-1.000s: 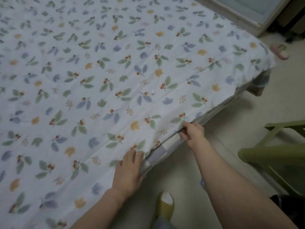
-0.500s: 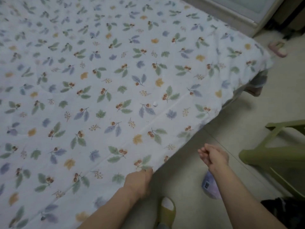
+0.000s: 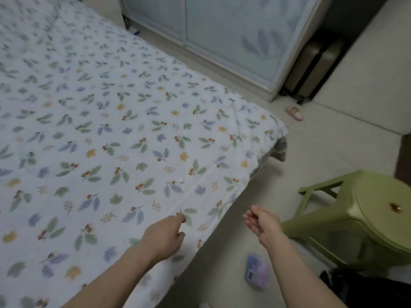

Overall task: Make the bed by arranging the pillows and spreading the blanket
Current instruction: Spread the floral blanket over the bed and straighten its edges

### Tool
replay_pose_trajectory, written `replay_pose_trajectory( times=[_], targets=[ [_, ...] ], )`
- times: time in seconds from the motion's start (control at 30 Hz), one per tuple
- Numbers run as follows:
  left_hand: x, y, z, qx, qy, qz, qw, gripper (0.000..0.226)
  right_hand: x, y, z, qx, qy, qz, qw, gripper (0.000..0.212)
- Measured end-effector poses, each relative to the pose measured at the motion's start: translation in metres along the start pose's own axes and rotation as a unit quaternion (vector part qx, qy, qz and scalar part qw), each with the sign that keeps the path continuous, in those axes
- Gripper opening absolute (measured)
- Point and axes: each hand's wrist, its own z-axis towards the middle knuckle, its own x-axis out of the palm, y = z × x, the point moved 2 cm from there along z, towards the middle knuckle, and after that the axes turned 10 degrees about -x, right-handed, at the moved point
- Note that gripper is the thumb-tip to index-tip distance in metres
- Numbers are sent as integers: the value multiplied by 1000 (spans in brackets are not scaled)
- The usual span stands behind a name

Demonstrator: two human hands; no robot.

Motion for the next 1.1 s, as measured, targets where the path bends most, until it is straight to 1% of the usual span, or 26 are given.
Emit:
replay_pose_trajectory(
  times=[0.07, 0.2, 0.4, 0.47, 0.57, 0.63, 0.7, 0.73, 0.77, 0.83, 0.87, 0.9, 0.93, 1.0, 1.03, 1.1],
  targets=[
    [-26, -8, 5, 11, -24, -1, 1000, 37, -1, 25, 3, -19, -1, 20, 1000, 14],
    [-59, -42, 39, 14, -32, -2, 999, 37, -3, 75, 39, -39, -15, 33, 999, 16],
    [-83, -121, 139, 15, -52, -34, 998, 37, 5, 150, 170, -49, -38, 26, 998, 20],
    [-87, -144, 171, 12, -46, -43, 998, 37, 12, 164, 214, -38, -40, 15, 998, 19],
    [-90, -163, 206, 18, -37, -46, 998, 35, 23, 173, 262, -28, -47, 8, 998, 8],
    [-92, -167, 224, 16, -36, -57, 998, 35, 33, 174, 291, -29, -51, 1, 998, 15],
    [-92, -169, 241, 6, -32, -61, 998, 35, 43, 172, 317, -21, -43, 1, 999, 14],
    [-92, -170, 249, 3, -29, -62, 998, 35, 49, 169, 328, -13, -36, 10, 999, 17],
    [-92, -171, 255, 0, -24, -63, 998, 34, 53, 168, 335, -3, -31, 24, 999, 29],
    [-91, -175, 267, -3, -17, -60, 998, 34, 58, 167, 349, 17, -33, 61, 997, 60],
    [-91, -177, 271, -4, -15, -57, 998, 34, 60, 172, 354, 15, -33, 80, 996, 71],
    [-90, -179, 274, -3, -11, -57, 998, 35, 59, 181, 356, 0, -27, 97, 995, 74],
    [-91, -181, 277, -2, -10, -56, 998, 35, 57, 192, 362, -26, -21, 107, 994, 72],
    [-91, -185, 282, -2, -3, -55, 998, 35, 46, 222, 369, -104, -42, 105, 988, 64],
    [-92, -187, 284, -1, 1, -55, 998, 35, 39, 237, 371, -147, -59, 77, 984, 61],
    [-94, -191, 288, 3, -1, -50, 999, 35, 27, 249, 379, -200, -79, -34, 976, 54]
  ],
)
